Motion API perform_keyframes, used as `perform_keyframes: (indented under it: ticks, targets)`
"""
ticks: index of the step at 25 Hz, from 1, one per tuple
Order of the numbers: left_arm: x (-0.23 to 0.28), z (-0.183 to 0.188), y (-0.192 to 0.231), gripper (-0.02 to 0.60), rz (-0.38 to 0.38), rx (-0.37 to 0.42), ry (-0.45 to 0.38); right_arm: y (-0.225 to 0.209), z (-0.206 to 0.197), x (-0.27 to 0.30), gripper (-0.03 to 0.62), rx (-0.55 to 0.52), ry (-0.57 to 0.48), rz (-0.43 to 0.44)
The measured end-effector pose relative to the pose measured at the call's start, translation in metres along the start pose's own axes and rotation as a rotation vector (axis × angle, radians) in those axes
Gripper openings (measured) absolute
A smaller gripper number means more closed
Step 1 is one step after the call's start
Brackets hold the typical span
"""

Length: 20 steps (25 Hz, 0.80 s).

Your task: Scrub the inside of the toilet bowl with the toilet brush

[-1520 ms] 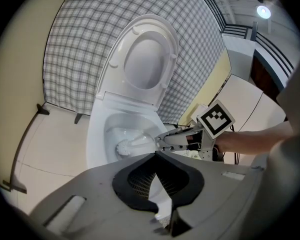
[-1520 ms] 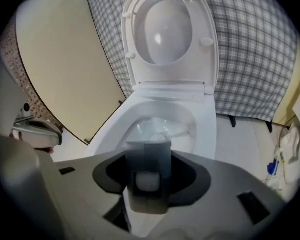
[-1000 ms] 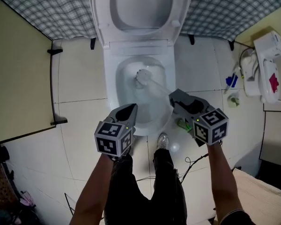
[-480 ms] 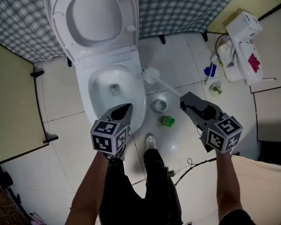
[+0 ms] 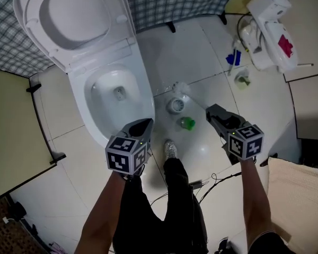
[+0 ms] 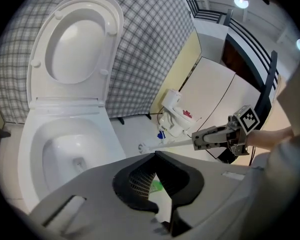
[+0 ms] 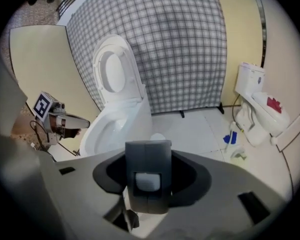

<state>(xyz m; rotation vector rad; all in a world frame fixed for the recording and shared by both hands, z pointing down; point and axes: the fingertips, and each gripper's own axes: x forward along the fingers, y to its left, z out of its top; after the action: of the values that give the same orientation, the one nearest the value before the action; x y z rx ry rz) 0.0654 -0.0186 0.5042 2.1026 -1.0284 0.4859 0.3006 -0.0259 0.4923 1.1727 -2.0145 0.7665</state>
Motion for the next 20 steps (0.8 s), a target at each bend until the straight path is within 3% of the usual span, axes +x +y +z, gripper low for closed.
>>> perform_keyframes:
  ticks: [9, 20]
  targets:
    - [0.032, -0.041, -0.004, 0.008, -0.003, -0.033, 0.052, -0.034, -0.082, 0.092, 0.199, -0.056, 0.211, -0.055]
    - [0.062, -0.065, -0.006, 0.008, 0.013, -0.095, 0.055, -0.038, -0.110, 0.167, 0.199, -0.246, 0.386, -0.025]
